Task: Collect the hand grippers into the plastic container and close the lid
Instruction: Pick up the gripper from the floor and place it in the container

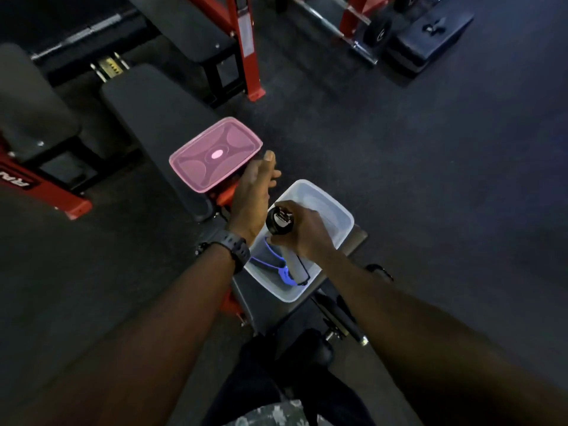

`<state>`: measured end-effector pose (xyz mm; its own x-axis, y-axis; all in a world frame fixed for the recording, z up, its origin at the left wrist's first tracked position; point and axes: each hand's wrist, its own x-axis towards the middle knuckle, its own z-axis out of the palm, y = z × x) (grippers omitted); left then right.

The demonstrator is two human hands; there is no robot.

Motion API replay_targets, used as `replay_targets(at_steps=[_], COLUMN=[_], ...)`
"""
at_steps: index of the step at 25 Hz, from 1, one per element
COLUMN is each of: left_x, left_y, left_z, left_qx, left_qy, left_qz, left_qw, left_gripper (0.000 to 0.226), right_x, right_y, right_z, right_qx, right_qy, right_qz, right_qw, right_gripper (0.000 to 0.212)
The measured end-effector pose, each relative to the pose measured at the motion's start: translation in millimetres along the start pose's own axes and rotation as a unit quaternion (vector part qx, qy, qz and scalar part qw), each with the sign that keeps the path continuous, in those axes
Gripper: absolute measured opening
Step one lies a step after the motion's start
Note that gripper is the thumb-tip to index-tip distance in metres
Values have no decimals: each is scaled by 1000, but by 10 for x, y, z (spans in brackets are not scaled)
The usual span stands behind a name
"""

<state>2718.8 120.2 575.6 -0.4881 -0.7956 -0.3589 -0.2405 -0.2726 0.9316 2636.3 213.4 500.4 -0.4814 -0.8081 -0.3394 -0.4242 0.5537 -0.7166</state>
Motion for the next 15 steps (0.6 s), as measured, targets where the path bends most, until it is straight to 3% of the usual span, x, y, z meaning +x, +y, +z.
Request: replay_targets(at_steps=[11,15], left_x=[75,82], left_y=[-298,-384], left_z=[-79,-14], left_qx=[4,-47], left_qy=[21,37], left_qz=[-41,-56], left_qw=[999,997], left_gripper=[61,49], right_x=[161,180], right_y=[133,144], right_z=[188,144], right_qx=[-46,-29], right_qy=[-44,-29], right_qz=[-21,-19], right_qw=[998,999], right_gripper=[73,70])
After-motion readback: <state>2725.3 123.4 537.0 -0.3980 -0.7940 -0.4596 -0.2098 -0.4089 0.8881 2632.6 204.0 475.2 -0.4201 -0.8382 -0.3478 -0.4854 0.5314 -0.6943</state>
